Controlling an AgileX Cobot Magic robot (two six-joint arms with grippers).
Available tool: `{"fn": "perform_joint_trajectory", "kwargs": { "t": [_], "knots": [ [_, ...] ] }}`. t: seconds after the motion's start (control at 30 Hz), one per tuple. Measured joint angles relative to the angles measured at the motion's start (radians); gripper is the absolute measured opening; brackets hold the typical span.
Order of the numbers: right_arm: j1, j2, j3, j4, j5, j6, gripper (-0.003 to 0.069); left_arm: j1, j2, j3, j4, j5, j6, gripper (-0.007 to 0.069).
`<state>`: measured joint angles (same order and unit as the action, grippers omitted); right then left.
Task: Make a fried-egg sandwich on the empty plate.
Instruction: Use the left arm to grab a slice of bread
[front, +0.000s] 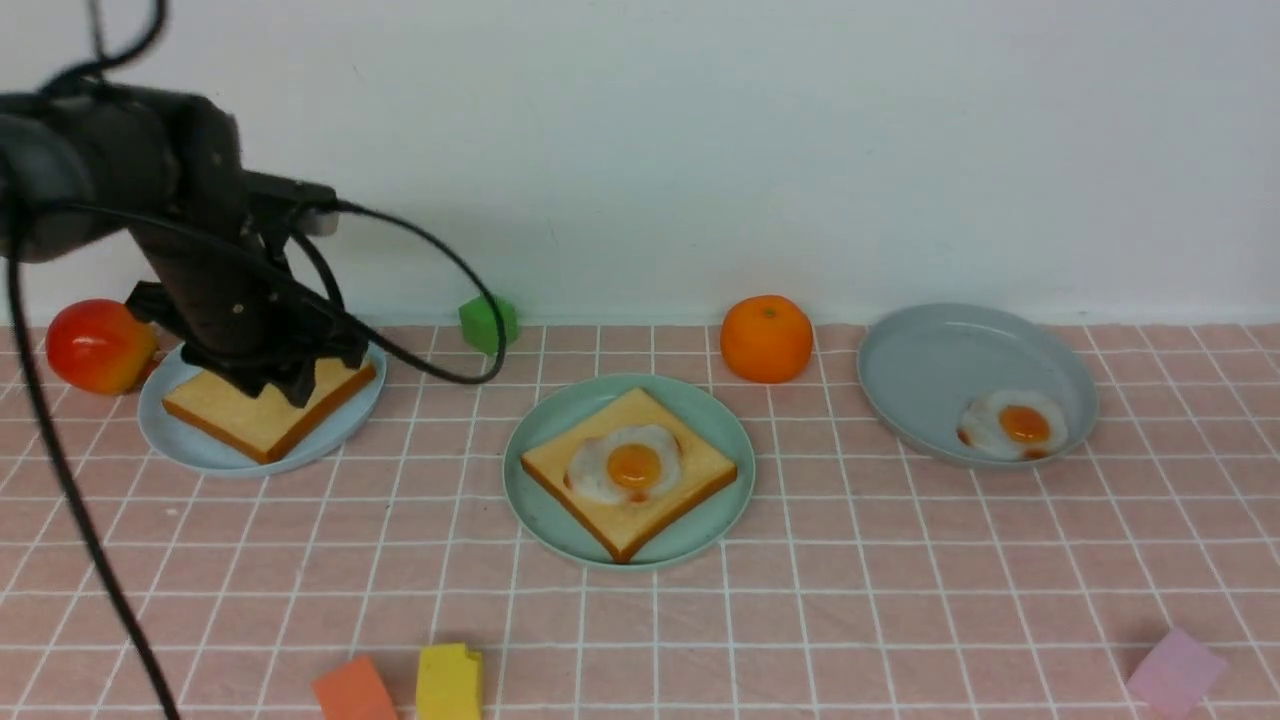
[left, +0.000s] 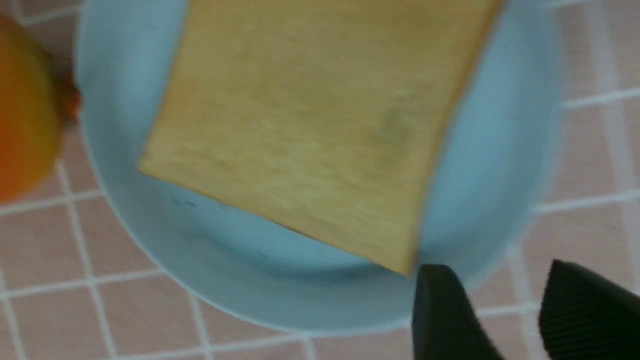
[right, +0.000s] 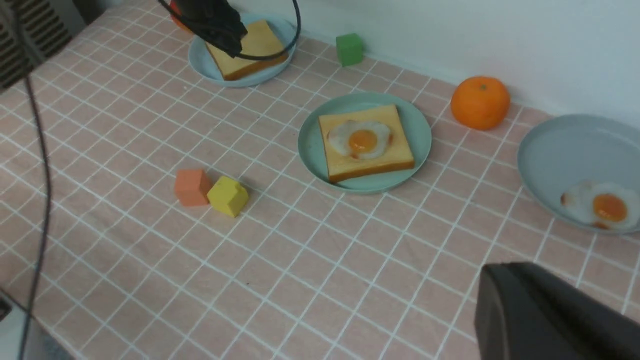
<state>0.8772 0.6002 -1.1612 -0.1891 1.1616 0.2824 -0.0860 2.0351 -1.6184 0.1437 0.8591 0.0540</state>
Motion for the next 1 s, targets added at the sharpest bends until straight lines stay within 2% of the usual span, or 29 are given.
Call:
{"fn": "perform_joint_trajectory", "kwargs": {
  "t": [0.17, 0.47, 0.6, 0.87, 1.0],
  "knots": [
    [0.0, 0.0, 0.0, 0.022, 0.009, 0.002, 0.0008, 0.001, 0.064, -0.003, 0.021, -0.023, 0.001, 0.0332],
    [0.0, 0.0, 0.0, 0.023, 0.009, 0.013, 0.0014, 0.001, 0.112, -0.005, 0.039, -0.073, 0.002, 0.0323],
    [0.0, 0.0, 0.0, 0.023, 0.009, 0.015, 0.0016, 0.001, 0.12, -0.006, 0.054, -0.078, 0.003, 0.0283],
    [0.0, 0.0, 0.0, 0.023, 0.009, 0.015, 0.0022, 0.001, 0.12, -0.006, 0.074, -0.115, 0.003, 0.0139],
    [0.0, 0.0, 0.0, 0.023, 0.009, 0.015, 0.0025, 0.001, 0.12, -0.006, 0.081, -0.123, 0.003, 0.0117]
  ]
}}
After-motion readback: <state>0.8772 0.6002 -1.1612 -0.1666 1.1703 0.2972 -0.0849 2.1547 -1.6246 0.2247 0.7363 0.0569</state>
